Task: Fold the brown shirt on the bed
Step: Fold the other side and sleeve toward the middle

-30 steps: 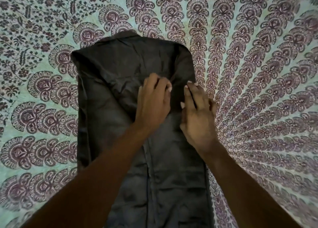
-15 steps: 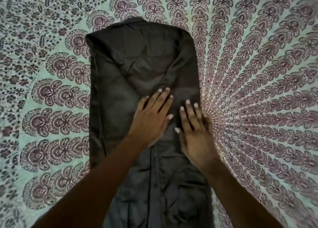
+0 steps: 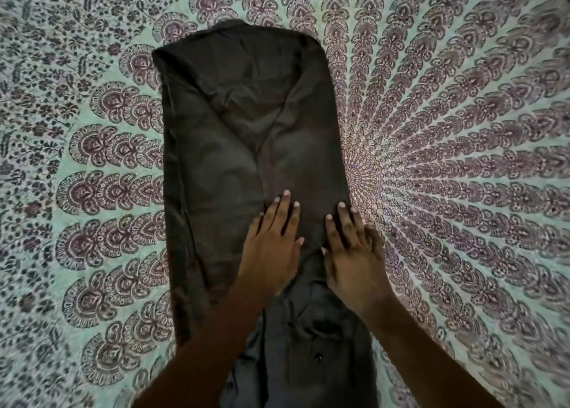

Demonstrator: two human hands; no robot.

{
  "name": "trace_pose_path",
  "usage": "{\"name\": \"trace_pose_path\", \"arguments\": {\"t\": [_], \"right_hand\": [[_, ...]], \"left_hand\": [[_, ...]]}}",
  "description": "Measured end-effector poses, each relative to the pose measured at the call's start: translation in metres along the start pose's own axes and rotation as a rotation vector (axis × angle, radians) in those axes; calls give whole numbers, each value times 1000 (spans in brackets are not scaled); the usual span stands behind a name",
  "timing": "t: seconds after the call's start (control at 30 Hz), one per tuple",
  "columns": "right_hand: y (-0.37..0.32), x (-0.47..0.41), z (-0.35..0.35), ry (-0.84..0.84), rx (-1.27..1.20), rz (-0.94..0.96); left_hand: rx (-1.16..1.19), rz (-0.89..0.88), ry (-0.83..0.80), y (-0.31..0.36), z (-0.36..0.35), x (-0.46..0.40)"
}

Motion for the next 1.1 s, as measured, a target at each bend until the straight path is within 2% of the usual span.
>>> {"name": "trace_pose_path", "arguments": {"t": [0.17, 0.37, 0.53, 0.63, 0.73, 0.87, 0.93, 1.1], "right_hand": [[-2, 37, -13, -62, -20, 67], [1, 86, -28, -113, -59, 33], [0, 133, -32, 6, -145, -88], [-2, 154, -32, 25, -205, -239], [-6, 171, -34, 35, -428, -367], [-3, 181, -44, 123, -767, -481], [2, 183, -53, 130, -919, -552], [0, 185, -59, 87, -909, -502]], "left_hand": [[39, 38, -38, 20, -23, 67], [153, 139, -31, 33, -37, 130], [342, 134, -16, 42, -39, 167], [585, 228, -3, 34, -36, 181], [798, 357, 18, 29, -43, 193], [956, 516, 38, 26, -57, 201], [974, 541, 47, 25, -59, 204], [972, 558, 37, 18, -72, 207]]}}
Point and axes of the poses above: each hand's wrist, its own x-axis away from the middle knuckle, its own z-axis out of the back of the hand, y = z × x, the point moved 9 cm from there along -x, towards the middle knuckle, and after that the axes turned 4 degrees about -y, right-handed, at the moved point
